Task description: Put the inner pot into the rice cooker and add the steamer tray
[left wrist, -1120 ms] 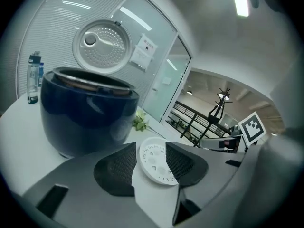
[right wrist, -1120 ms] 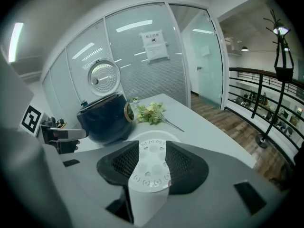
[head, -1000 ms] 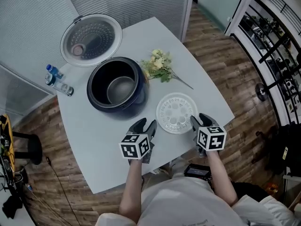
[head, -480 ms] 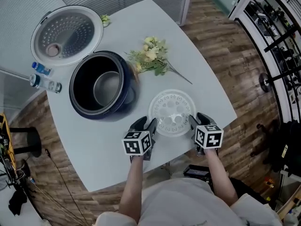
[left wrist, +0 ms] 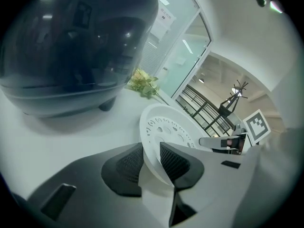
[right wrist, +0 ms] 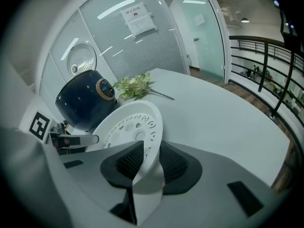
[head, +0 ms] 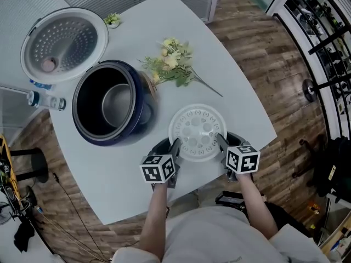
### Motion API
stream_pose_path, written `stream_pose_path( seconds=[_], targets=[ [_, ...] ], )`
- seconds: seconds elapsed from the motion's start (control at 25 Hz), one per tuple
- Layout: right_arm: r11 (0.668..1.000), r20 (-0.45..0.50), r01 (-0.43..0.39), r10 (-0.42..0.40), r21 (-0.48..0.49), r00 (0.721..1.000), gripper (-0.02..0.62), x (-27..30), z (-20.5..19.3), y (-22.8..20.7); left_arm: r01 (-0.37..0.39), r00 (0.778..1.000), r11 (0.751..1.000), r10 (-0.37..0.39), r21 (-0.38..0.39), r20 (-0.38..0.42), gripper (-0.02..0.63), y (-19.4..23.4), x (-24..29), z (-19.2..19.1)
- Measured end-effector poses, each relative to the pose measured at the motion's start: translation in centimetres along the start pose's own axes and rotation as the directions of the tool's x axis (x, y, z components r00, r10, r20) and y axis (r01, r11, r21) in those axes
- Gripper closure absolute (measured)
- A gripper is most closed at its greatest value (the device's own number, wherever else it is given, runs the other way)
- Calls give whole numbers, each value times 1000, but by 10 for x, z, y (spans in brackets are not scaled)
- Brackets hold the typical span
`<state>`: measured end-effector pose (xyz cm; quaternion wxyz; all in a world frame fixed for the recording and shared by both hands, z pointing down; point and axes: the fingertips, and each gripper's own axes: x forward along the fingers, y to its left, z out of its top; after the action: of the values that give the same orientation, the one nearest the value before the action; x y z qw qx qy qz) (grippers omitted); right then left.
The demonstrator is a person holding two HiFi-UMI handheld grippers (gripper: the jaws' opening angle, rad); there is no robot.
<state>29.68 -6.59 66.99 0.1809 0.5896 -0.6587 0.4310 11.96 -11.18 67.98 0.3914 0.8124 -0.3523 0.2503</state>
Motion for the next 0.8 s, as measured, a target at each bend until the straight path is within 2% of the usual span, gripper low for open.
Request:
stream_pose_path(
  seconds=[0.36,0.6,0.8],
  targets=[
    [999,0,-30,30,11,1000,492,-1,9,3,-13,1000,1000,13,-12,-15,501,1,1,0],
    [999,31,-33,32,15,999,497,-11,24,3,-8,1000,1000,8,-11,21,508,-9,-6,18],
    [999,83,-38,36,21,996,500,-27,46,8,-4,998,1000,3,22,70,511,-23,-20,43]
  ],
)
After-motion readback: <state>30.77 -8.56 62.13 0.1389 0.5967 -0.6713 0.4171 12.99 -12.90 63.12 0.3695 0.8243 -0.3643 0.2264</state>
